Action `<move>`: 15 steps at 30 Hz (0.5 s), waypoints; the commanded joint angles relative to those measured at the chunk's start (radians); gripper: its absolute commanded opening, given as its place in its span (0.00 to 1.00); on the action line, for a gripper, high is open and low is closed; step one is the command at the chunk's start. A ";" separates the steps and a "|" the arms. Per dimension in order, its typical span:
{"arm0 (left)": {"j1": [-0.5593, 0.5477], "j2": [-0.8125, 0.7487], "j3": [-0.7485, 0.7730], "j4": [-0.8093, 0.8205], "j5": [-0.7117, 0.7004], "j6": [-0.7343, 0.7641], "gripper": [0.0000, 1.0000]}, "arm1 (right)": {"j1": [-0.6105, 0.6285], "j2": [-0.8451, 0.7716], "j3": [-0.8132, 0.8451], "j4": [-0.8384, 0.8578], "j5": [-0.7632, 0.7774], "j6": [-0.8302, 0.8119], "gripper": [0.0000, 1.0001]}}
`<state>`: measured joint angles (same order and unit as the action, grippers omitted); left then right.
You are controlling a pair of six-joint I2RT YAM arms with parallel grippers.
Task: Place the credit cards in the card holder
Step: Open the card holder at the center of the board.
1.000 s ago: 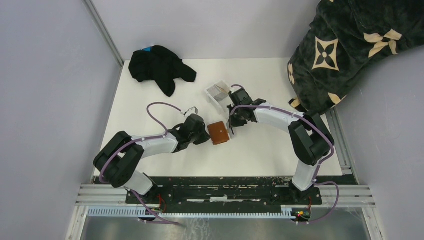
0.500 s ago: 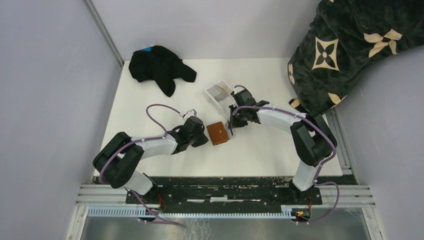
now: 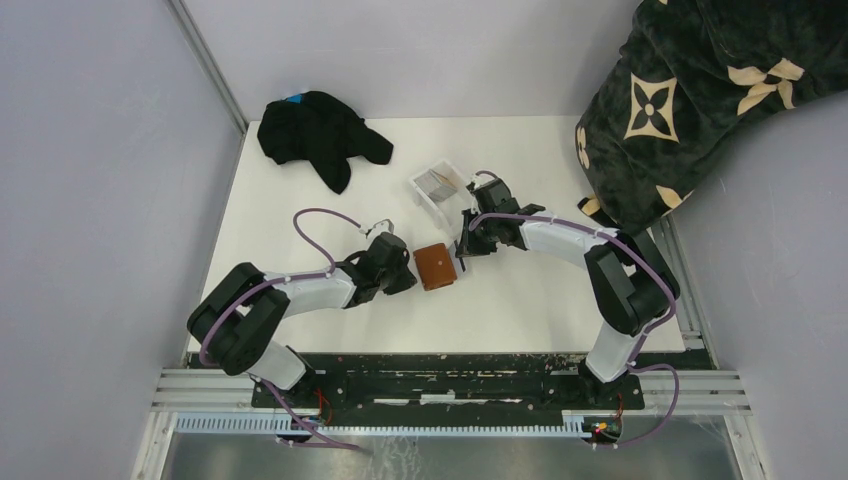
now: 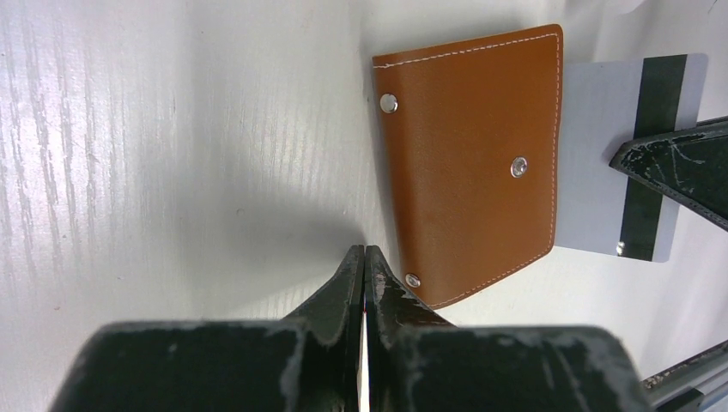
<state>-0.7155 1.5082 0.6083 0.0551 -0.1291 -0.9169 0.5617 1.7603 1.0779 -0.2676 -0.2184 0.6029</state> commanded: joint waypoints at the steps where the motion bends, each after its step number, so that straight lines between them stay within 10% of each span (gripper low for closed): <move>1: 0.005 0.006 0.007 0.019 -0.007 0.056 0.05 | -0.013 -0.058 -0.009 0.072 -0.039 0.027 0.01; 15: 0.016 0.027 0.015 0.030 0.019 0.058 0.04 | -0.026 -0.029 -0.027 0.110 -0.090 0.052 0.01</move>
<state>-0.7044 1.5131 0.6086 0.0662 -0.1188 -0.9020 0.5407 1.7473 1.0622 -0.2131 -0.2836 0.6399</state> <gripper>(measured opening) 0.052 0.018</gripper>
